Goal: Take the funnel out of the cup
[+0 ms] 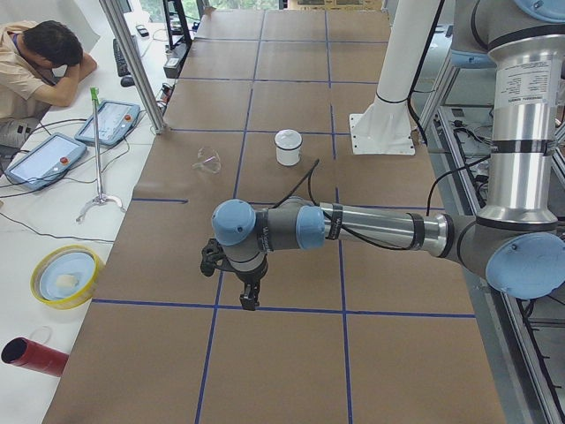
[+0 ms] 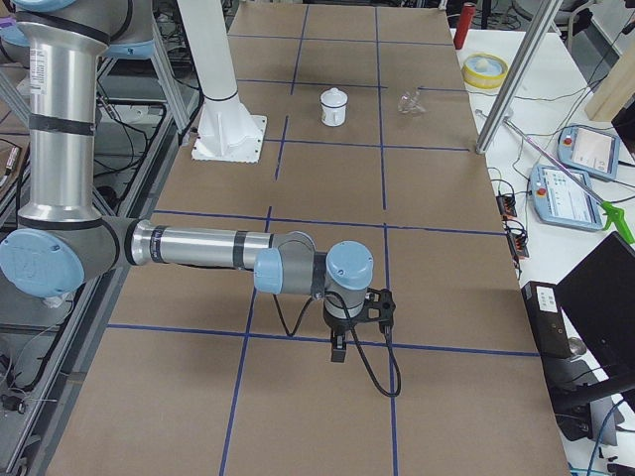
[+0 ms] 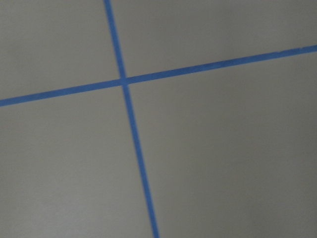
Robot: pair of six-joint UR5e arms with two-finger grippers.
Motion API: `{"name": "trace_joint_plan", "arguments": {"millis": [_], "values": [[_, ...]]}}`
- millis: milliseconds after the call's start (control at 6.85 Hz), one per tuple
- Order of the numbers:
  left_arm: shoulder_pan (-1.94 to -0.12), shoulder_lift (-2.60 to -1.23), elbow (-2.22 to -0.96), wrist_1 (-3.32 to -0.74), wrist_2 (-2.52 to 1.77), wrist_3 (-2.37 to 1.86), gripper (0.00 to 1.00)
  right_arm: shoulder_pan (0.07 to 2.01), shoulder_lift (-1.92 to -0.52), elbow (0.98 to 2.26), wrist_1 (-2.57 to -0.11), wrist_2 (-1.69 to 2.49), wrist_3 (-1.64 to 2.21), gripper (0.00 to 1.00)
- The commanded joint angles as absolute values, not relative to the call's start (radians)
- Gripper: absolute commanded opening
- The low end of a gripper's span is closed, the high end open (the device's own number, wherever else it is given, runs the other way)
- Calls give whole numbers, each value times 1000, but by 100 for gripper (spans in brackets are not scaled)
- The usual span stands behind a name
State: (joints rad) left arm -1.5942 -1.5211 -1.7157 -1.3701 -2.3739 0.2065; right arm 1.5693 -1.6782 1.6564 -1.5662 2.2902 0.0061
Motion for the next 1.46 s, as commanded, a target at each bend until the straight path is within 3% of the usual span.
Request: {"name": "trace_joint_plan", "arguments": {"millis": [0,1314], "values": [[-1608,-1517,-1709,-1362,-2368,202,100,1569,-1678,1657,-1566,2290,6,100],[-1606,-1514,-1721,-1368,-2329,202,100,1569,-1678,1657,-1566,2290,6,100]]}}
